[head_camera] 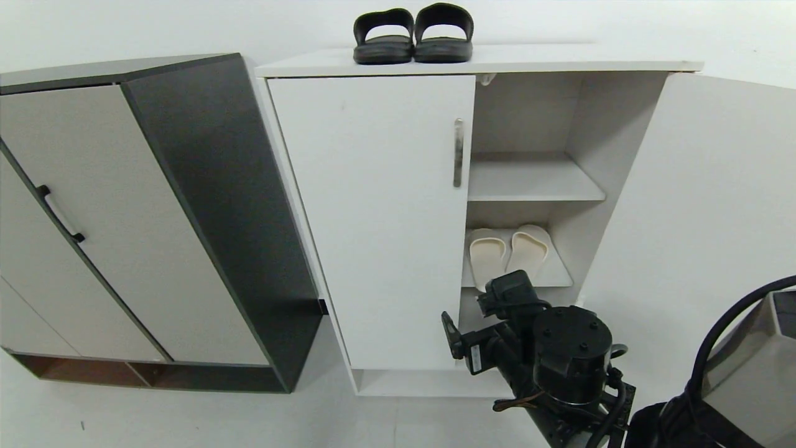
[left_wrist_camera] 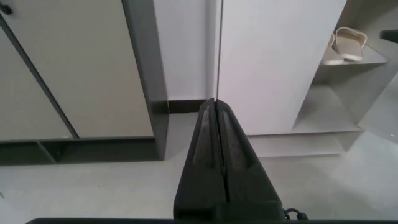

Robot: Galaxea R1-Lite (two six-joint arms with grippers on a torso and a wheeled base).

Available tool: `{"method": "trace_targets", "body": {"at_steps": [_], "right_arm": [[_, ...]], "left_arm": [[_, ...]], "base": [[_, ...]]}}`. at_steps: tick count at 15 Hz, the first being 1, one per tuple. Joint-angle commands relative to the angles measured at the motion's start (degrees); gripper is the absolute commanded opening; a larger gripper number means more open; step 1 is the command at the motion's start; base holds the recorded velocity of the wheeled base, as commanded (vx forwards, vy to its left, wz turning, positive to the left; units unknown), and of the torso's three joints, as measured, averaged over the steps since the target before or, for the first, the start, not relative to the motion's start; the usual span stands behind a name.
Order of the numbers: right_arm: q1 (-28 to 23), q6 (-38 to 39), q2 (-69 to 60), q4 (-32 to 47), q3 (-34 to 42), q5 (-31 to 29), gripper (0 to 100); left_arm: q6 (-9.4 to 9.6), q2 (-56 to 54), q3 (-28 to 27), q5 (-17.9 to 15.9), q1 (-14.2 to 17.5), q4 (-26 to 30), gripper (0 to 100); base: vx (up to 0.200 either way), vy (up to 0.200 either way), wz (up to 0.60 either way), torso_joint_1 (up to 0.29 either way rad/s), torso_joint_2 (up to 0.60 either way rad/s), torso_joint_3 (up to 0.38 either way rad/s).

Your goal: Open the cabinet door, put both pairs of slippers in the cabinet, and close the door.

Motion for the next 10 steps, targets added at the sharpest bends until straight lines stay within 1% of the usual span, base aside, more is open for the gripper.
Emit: {"method": "trace_targets", "body": {"at_steps": [1,2,4,10], "right_arm": [[0.04,-0.02,0.13,-0.03,0.12,0.25,100],[0.04,-0.02,0.13,-0.21,0.47,1.57,100],[0.04,-0.19,0.31,-1.79,1.26,2.01,100],[-0.31,-0.37,0.74,-2.14,1.43,1.92,100]], "left_arm": [[-0.05,0.09,0.01,0.0,0.02,0.0,0],[-0.05,0.0,0.01,0.0,0.02,0.0,0],[-0.05,0.09,0.01,0.0,0.02,0.0,0],[-0.05,0.09,0.01,0.09,0.02,0.0,0]], "base": [[0.0,0.2,0.0,0.007,0.01,-0.007],[0.0,0.2,0.0,-0.002,0.01,0.012],[0.0,0.2,0.0,0.007,0.0,0.002],[0.0,0.0,0.0,0.0,0.0,0.0]]}}
